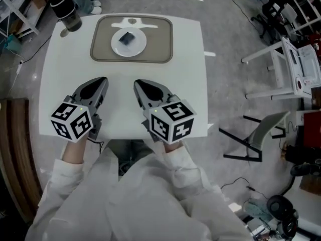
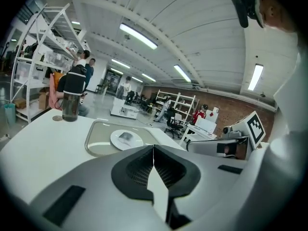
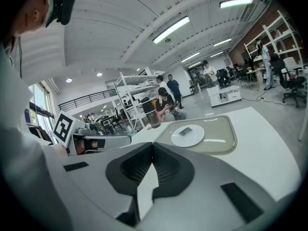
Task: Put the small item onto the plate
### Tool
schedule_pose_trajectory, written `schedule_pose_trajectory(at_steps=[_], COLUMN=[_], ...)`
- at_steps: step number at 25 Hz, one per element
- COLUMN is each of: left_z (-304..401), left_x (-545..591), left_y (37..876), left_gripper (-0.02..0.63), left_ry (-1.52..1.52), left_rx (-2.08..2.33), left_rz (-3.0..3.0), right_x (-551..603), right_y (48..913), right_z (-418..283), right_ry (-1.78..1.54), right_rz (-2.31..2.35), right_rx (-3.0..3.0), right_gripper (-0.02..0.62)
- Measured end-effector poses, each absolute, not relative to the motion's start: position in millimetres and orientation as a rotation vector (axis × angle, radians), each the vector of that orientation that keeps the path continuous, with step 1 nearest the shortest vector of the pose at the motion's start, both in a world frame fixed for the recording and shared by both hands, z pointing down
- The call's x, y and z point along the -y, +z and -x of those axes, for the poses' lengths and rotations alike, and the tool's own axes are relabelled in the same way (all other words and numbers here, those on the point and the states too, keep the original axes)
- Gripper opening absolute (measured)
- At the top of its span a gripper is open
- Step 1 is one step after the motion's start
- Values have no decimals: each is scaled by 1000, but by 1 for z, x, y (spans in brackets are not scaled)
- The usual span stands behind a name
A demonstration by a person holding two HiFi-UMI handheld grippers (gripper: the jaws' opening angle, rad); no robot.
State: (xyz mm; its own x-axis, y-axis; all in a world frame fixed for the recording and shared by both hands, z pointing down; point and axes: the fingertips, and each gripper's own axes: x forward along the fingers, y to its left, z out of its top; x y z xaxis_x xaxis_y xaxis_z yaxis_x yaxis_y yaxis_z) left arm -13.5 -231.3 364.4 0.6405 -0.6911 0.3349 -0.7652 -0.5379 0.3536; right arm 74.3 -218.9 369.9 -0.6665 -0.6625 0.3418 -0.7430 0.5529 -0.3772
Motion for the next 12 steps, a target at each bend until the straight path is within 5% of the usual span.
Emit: schedule_pose_trajectory(at_steps=[12], left_z=[20], left_x=[164], left_y=[360], left_gripper=[11], left_ry=[213], left_rx=[1125], left_rz=[-2377], right_x=[148], right_y=[366], right_z=[-56], right_ry=[756], right_rz=[-1160], right_rx=[2623], right_gripper=[15])
